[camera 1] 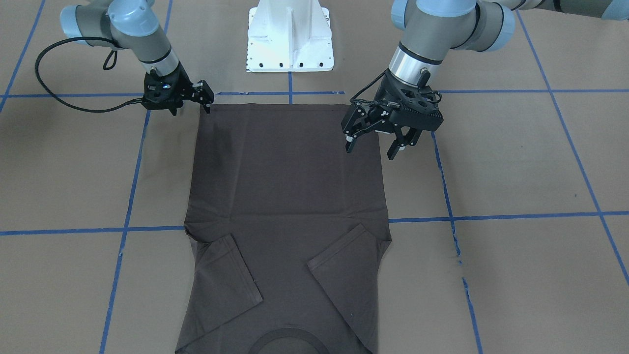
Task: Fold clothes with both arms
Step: 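Move the right gripper to the shirt hem corner nearest the robot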
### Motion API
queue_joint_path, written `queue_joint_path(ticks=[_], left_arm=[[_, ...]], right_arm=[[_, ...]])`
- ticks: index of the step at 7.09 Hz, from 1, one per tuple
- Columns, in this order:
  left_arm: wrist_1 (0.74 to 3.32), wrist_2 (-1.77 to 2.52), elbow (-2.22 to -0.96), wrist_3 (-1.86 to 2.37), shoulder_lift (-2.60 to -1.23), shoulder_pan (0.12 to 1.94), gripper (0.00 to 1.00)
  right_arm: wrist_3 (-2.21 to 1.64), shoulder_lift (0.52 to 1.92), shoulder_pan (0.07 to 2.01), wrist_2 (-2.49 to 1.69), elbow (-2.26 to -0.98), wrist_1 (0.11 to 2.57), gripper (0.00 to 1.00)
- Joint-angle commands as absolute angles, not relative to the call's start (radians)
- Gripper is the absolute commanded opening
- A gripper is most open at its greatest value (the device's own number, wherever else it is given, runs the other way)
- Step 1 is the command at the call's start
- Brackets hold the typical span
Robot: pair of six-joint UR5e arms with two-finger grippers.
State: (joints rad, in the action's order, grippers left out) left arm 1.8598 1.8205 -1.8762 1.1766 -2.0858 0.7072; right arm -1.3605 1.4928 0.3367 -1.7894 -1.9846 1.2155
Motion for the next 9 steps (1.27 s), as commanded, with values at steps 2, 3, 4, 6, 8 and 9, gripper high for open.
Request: queue_joint_path(ticks=[2, 3, 4, 6, 8, 9], left_arm=[[1.859, 1.818, -1.878, 1.177, -2.083, 0.707, 1.0], [1.859, 1.818, -1.878, 1.177, -2.079, 0.707, 1.0], [1.859, 1.816, -1.878, 1.177, -2.076, 0.707, 1.0], [1.859, 1.816, -1.878, 1.177, -2.075, 0.707, 1.0], [1.859, 1.816, -1.879, 1.177, -2.075, 0.707, 1.0], [1.859, 1.816, -1.879, 1.177, -2.077, 0.707, 1.0]], right_arm=[[-1.373, 1.439, 0.281, -1.758, -1.979, 1.273, 1.0], [-1.382, 1.401, 0.281, -1.759, -1.977, 1.332, 1.0], [-1.382, 1.391, 0.282, -1.759, -1.974, 1.348, 0.99], [-1.382, 1.404, 0.288, -1.761, -1.974, 1.347, 1.0], [-1.382, 1.422, 0.29, -1.761, -1.973, 1.347, 0.99], [-1.382, 1.424, 0.29, -1.761, -1.968, 1.347, 0.86]])
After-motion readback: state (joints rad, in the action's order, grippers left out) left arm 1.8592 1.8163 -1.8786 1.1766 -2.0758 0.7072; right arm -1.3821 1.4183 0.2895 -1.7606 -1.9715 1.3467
